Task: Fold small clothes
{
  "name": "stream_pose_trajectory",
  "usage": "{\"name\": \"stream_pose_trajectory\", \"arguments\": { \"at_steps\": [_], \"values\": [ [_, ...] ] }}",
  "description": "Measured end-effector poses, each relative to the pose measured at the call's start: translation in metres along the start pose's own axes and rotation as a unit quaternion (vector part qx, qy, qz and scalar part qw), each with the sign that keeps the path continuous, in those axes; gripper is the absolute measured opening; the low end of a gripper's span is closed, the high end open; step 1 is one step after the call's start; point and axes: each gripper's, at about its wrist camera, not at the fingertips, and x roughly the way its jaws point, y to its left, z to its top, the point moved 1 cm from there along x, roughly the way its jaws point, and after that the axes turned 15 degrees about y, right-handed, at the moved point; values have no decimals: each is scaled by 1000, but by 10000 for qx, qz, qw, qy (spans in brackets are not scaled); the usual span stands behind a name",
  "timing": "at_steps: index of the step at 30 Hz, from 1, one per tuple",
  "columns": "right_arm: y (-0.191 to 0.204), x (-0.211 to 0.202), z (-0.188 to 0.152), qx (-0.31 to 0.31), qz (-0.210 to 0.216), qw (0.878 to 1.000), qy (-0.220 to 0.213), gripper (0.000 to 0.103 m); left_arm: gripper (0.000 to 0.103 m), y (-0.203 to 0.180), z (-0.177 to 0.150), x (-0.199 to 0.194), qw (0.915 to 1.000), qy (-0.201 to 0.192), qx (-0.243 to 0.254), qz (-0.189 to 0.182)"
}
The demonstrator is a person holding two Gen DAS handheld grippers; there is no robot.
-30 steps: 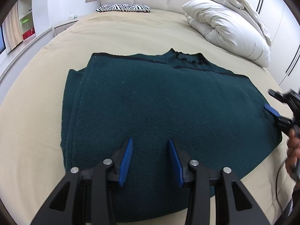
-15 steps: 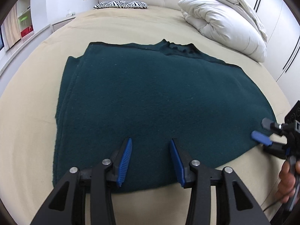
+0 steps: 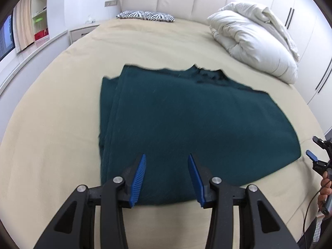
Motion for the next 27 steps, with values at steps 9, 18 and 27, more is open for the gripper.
{"name": "stream_pose_trajectory", "arguments": {
  "at_steps": [9,18,27],
  "values": [
    [40,37,35,-553,-285,9972,419,62,54,-68,43,11,9972,-107,712,-223],
    [45,106,68,-394,-75,9948,940,63,54,-94,69,55,9919,335,647,-1041],
    [48,116,60,-468,164,9902,1307,56,55,-90,62,69,9924,451,558,-1001]
  ]
}}
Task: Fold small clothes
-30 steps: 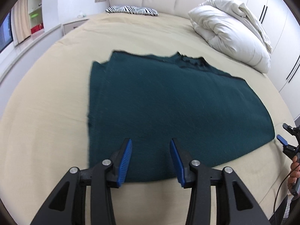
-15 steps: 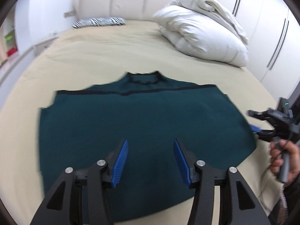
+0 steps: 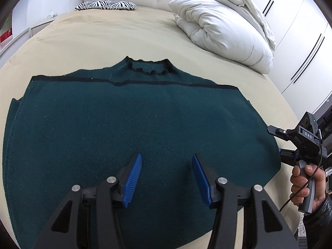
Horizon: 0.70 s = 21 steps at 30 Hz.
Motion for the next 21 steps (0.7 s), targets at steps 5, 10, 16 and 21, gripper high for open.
{"name": "stream_pose_trajectory", "arguments": {
  "at_steps": [5,10,16,21],
  "values": [
    [7,9,3,94,-351,9993,18,40,55,-4,0,5,9997,81,103,201],
    [3,15,6,193,-442,9988,20,25,56,-1,1,8,9997,119,83,199],
    [16,20,4,-99,-826,9965,-44,22,56,-3,-1,9,9995,123,149,253],
    [30,22,0,-366,-1224,9916,-185,19,56,-3,-1,10,9995,121,151,247]
  ]
}}
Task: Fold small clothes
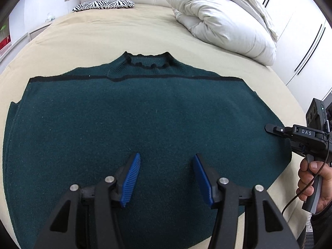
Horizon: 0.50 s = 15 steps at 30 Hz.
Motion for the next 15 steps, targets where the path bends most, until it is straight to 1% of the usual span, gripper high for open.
{"name": "stream_pose_trajectory", "arguments": {
  "at_steps": [4,8,13,15],
  "values": [
    [12,0,-1,-148,-332,9993,-65,18,56,1,0,1,10000,-13,-15,-35],
    [25,1,0,-302,-726,9969,-64,17,56,4,-1,0,9998,-37,-70,-180],
    [39,0,0,-465,-1204,9916,-62,16,56,14,-2,-2,9983,-72,-182,-555],
    [43,-1,-1,-529,-1326,9897,-71,16,56,16,-2,-3,9975,-70,-203,-666]
  ]
}}
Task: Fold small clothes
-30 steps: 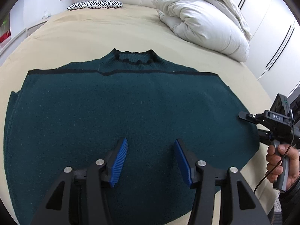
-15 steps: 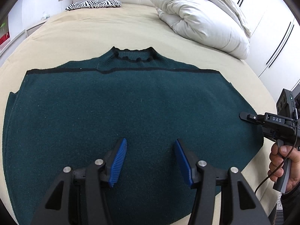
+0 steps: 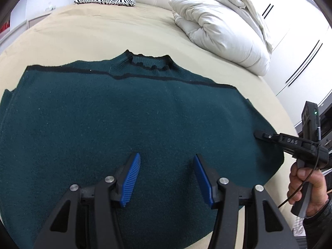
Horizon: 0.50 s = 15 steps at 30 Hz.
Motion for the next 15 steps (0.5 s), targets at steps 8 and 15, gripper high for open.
{"name": "stream_pose_trajectory", "arguments": {
  "at_steps": [8,15],
  "values": [
    [30,-10,-2,-378,-718,9967,-76,16,56,16,-1,-5,9976,-100,-253,-635],
    [136,-30,-17,-1845,-1540,9700,-377,15,63,66,-1,-14,9608,-181,-1396,-2388]
  ]
}}
